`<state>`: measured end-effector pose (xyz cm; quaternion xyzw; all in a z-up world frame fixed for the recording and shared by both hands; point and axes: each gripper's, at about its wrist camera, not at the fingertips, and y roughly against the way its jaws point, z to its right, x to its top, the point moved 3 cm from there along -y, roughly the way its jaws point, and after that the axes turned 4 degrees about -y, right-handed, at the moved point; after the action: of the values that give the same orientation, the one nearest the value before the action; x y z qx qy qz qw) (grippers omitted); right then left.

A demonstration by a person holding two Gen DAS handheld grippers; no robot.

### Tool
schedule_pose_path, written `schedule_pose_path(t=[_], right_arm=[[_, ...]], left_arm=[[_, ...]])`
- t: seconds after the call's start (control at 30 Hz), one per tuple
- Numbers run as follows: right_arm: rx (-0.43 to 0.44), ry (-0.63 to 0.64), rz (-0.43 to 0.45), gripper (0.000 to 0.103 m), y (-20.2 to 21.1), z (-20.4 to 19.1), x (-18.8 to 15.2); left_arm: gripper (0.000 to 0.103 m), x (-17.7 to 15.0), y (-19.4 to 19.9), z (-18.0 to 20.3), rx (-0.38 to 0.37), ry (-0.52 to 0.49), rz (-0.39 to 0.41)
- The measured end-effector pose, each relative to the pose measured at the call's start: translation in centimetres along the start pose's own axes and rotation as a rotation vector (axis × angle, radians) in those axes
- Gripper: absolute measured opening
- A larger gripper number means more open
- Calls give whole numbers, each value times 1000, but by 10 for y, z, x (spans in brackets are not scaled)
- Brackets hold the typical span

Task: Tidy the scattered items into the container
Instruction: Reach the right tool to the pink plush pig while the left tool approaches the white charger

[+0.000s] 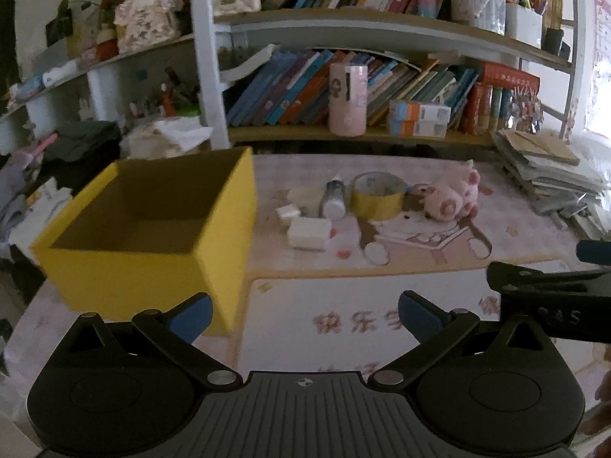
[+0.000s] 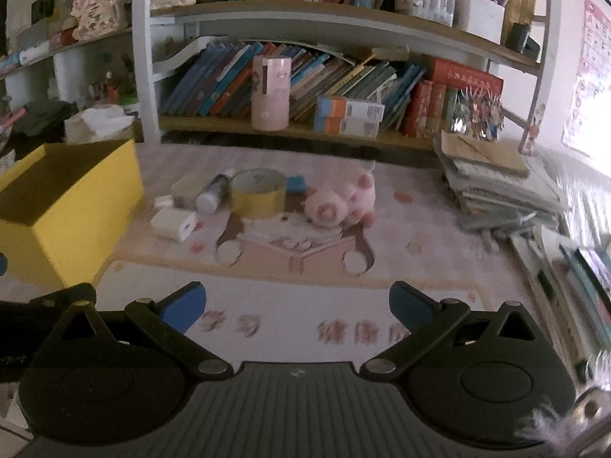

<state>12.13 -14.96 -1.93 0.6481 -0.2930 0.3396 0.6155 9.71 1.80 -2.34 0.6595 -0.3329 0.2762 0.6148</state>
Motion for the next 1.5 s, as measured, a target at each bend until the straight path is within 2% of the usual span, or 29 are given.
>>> schedule_pose_path(t=[0.33, 0.57, 0.77, 1.1, 1.27, 1.5], right_arm=[[83, 19, -51, 103, -60, 48, 24], [111, 29, -86, 103, -109, 71, 40], [140, 56, -102, 103, -158, 80, 58], [133, 94, -116, 103, -227, 77, 81], [127, 102, -124, 103, -249, 76, 87], [163, 88, -148, 103, -267, 74, 93]], left_arm=[[103, 25, -44, 40, -14, 44, -45], [103, 41, -86, 62, 15, -13, -89], [103, 53, -132, 50, 47, 26, -100], [102, 63, -205, 22, 127, 59, -129], [102, 62, -222, 20, 129, 61, -147], [101, 58, -238, 18, 128, 66, -176]])
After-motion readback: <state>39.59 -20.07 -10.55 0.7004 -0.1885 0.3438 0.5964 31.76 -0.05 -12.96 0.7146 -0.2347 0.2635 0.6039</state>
